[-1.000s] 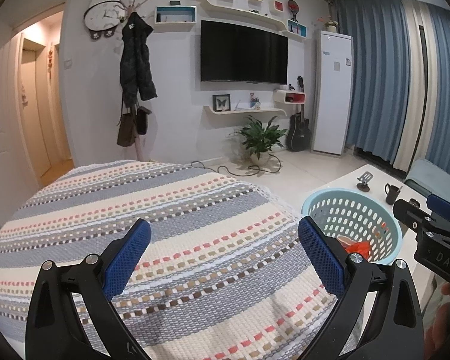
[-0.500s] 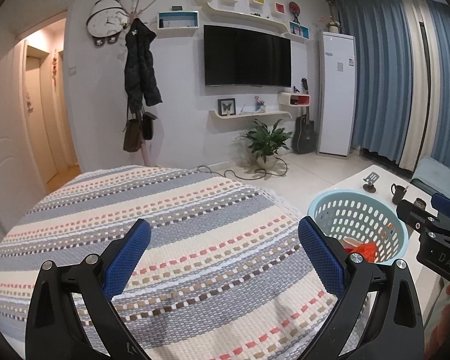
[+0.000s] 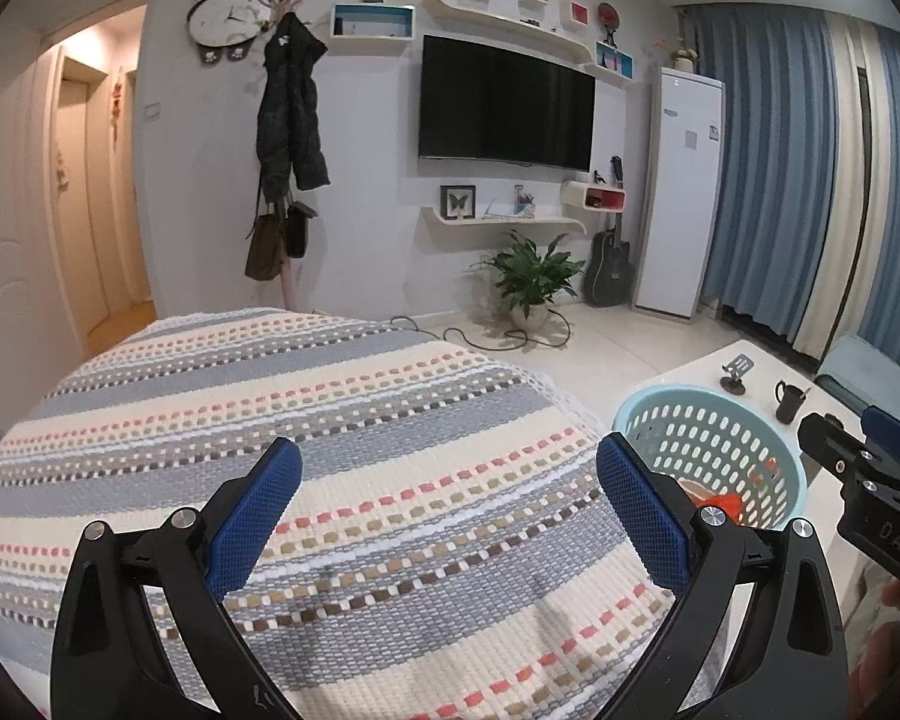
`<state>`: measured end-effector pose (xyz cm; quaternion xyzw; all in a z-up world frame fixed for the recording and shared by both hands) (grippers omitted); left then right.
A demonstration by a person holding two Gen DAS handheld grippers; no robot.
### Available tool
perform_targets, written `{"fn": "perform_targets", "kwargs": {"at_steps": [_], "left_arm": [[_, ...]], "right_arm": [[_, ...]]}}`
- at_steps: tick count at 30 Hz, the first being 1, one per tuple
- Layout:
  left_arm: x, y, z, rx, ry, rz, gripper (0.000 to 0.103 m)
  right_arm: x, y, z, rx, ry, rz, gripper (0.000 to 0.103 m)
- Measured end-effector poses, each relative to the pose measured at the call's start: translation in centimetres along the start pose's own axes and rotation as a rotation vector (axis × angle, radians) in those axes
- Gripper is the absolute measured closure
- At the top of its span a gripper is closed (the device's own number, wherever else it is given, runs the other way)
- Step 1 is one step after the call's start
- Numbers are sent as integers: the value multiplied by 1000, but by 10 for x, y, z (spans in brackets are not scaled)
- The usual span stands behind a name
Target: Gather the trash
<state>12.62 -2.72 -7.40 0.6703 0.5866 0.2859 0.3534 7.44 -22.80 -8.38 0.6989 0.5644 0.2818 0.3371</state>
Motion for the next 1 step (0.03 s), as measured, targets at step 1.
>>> {"fn": "perform_targets", "kwargs": {"at_steps": [1], "left_arm": [[-1,0,0,0,0,0,7]], "right_arm": [[0,0,0,-1,-1,-1,26]]}}
Point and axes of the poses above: each gripper's, at about its wrist camera, not at the fingertips, and z roughly the way its jaws point, x to its left, y to its top, the point moved 2 cm from there along z, roughly the way its jaws point, and after that the axes turned 9 degrees about x, right-handed, at the moved point
